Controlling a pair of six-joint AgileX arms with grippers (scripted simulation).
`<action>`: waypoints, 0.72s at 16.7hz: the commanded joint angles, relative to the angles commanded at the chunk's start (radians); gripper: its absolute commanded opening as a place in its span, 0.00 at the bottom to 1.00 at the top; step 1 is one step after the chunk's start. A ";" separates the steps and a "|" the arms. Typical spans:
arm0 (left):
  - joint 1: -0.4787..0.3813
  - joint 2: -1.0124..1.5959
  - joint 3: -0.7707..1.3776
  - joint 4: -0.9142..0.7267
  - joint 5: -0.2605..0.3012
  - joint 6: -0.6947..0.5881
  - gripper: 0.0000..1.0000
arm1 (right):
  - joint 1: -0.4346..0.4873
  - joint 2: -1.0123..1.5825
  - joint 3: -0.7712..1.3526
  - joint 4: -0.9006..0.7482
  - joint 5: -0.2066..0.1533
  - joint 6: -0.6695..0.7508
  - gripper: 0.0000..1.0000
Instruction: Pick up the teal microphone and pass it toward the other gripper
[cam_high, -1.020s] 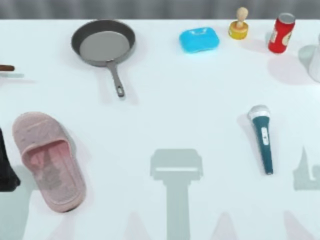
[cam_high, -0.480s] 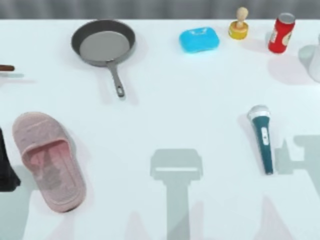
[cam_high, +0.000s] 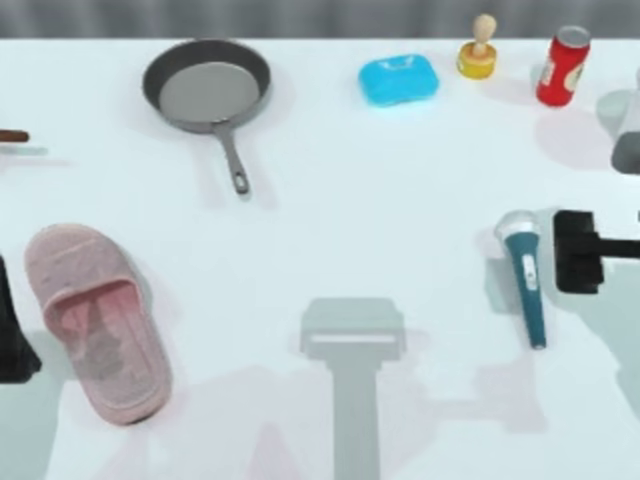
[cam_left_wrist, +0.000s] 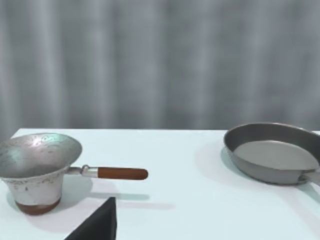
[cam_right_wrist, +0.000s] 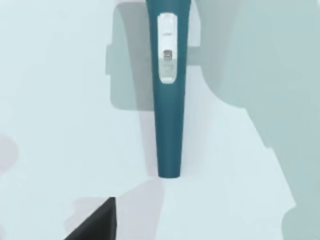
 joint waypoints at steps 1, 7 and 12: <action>0.000 0.000 0.000 0.000 0.000 0.000 1.00 | 0.018 0.075 0.054 -0.041 0.002 0.019 1.00; 0.000 0.000 0.000 0.000 0.000 0.000 1.00 | 0.093 0.390 0.293 -0.202 0.008 0.101 1.00; 0.000 0.000 0.000 0.000 0.000 0.000 1.00 | 0.103 0.428 0.327 -0.222 0.009 0.111 1.00</action>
